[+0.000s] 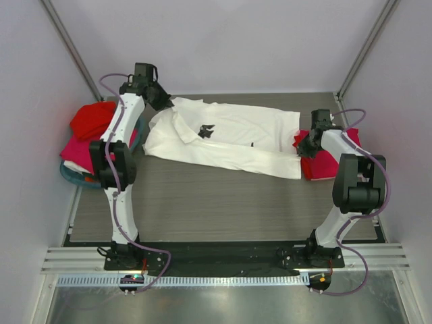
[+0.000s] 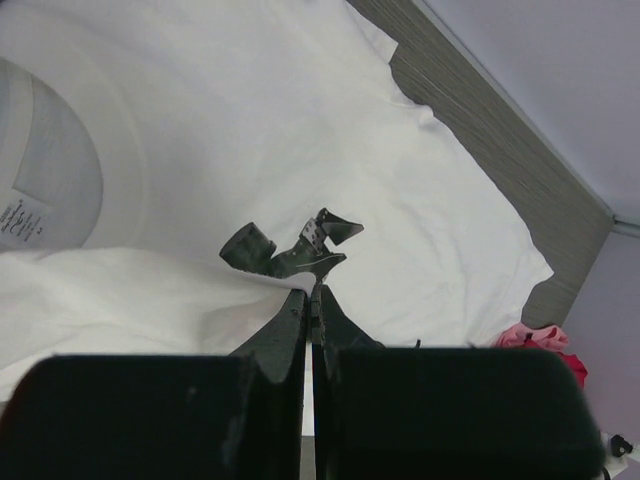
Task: Fold and stack the t-shirts
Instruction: Fold the tshirt
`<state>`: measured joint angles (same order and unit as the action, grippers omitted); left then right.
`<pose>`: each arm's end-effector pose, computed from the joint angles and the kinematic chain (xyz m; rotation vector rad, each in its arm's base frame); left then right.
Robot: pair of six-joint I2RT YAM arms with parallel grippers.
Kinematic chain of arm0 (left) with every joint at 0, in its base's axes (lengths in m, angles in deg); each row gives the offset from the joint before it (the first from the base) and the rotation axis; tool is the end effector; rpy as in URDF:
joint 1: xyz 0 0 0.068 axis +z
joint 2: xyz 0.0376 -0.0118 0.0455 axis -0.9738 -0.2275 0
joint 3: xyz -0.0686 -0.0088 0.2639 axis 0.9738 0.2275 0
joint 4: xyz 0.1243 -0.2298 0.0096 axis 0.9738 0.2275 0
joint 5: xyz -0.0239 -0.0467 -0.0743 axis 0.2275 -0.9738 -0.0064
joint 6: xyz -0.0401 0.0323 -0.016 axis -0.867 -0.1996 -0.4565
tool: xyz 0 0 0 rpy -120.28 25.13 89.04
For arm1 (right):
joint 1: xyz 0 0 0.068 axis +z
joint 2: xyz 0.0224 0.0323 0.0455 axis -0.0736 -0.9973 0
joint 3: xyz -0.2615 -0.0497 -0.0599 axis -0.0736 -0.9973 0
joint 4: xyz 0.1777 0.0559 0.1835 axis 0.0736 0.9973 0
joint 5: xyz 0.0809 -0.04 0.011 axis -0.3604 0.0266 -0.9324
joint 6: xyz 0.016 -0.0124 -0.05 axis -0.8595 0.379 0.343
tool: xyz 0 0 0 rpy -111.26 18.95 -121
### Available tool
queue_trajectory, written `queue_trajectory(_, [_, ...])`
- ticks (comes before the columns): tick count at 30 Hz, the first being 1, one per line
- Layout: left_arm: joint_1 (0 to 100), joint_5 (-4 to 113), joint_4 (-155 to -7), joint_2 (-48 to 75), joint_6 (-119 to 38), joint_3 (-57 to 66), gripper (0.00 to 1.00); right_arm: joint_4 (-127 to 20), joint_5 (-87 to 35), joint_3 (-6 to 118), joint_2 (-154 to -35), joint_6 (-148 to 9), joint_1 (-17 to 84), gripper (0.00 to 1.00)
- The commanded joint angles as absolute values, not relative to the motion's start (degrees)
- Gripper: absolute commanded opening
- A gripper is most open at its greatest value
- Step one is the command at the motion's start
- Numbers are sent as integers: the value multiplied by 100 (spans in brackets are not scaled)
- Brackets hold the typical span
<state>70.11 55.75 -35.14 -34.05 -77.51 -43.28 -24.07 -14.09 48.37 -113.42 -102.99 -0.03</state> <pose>0.4814 -0.0613 0.3073 -0.8180 2.3111 -0.5942 0.3565 -0.0292 0.1969 1.0263 2.4488 0.1090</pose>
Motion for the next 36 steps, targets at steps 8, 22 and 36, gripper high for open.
queue_trajectory(8, [6947,5406,-3617,-4178,-7857,-5054,0,-2631,-1518,5043,-11322,-10264,-26,3])
queue_trajectory(22, [6824,5395,-4567,-4242,-7981,-4748,69,-2930,-1650,4429,-10382,-10202,-26,52])
queue_trajectory(36, [6806,5906,-5294,-59,-8024,-74,91,-4697,-1222,1231,-7991,-11642,605,53])
